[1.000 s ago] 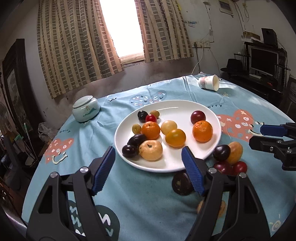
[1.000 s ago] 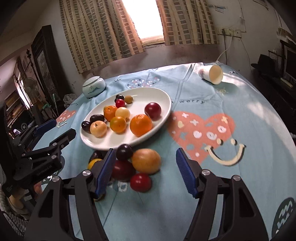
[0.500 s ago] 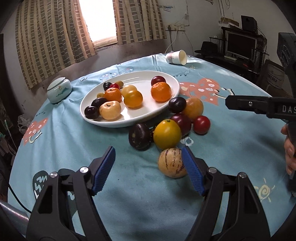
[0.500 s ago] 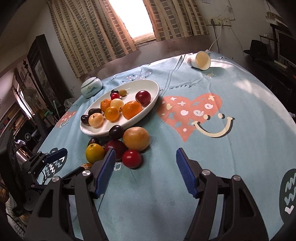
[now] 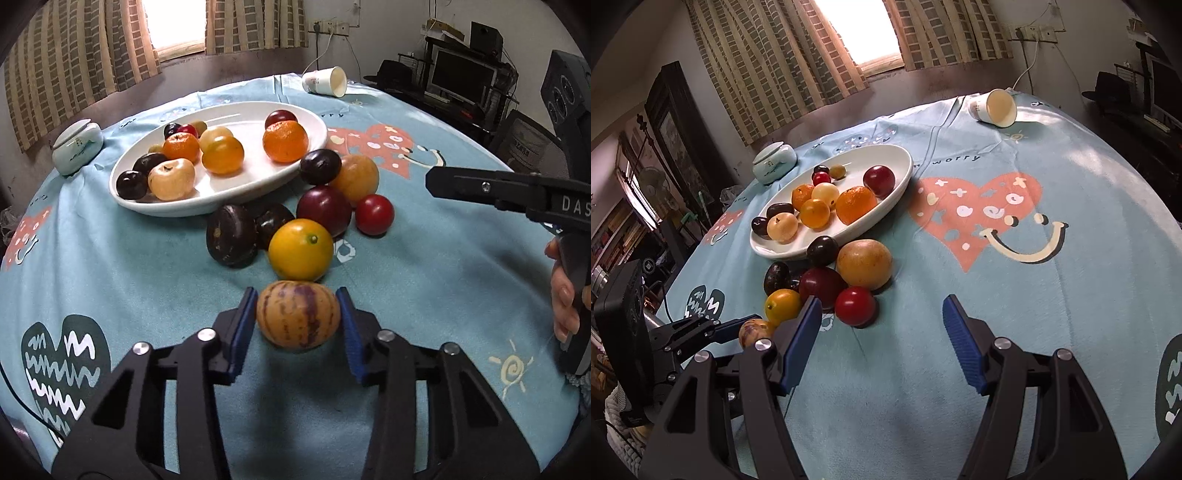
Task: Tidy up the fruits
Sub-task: 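Grasp the striped melon-like fruit with the left tool while the right tool grasps a red tomato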
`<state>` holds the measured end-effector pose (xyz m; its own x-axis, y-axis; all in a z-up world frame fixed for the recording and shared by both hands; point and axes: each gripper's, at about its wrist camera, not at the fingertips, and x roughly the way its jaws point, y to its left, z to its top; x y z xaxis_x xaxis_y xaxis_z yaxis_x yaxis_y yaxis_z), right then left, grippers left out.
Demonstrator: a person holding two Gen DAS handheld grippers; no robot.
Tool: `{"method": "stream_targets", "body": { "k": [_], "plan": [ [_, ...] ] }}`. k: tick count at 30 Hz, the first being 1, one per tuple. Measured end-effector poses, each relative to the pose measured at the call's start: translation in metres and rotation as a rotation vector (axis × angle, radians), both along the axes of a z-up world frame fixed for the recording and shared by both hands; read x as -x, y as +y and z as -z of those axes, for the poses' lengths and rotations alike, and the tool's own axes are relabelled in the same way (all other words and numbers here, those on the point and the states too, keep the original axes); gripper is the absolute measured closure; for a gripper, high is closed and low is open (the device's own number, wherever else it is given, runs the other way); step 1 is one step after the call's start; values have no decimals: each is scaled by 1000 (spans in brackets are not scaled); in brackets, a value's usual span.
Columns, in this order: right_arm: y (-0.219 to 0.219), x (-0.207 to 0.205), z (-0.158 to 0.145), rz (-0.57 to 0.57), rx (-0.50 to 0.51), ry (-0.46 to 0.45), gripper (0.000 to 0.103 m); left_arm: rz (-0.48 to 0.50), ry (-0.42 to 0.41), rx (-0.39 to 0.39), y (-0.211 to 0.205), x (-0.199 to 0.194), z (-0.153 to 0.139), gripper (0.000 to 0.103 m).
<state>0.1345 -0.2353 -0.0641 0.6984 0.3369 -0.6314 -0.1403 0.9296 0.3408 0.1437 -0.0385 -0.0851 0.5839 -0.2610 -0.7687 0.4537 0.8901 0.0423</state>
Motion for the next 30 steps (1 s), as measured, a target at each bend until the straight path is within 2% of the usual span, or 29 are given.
{"method": "stream_targets", "body": {
  "k": [6,14,19,24,27,30],
  "plan": [
    [8,-6,9,-32,12,36,35,-27,-31,-36,-1,4,0,62],
    [39,-26,18,-110,99,87,35,-100,-116,-72,9,6,-12,62],
    [51,-45,25,-122,145,118,35,-111,-136,-72,13,6,-16,62],
    [55,-49,26,-135,157,113,36,-112,-140,-60,14,6,-19,62],
    [57,-47,24,-159,137,107,51,-111,-144,-61,14,7,-19,62],
    [61,-45,23,-170,151,99,58,-113,-147,-62,14,7,-19,62]
  ]
}}
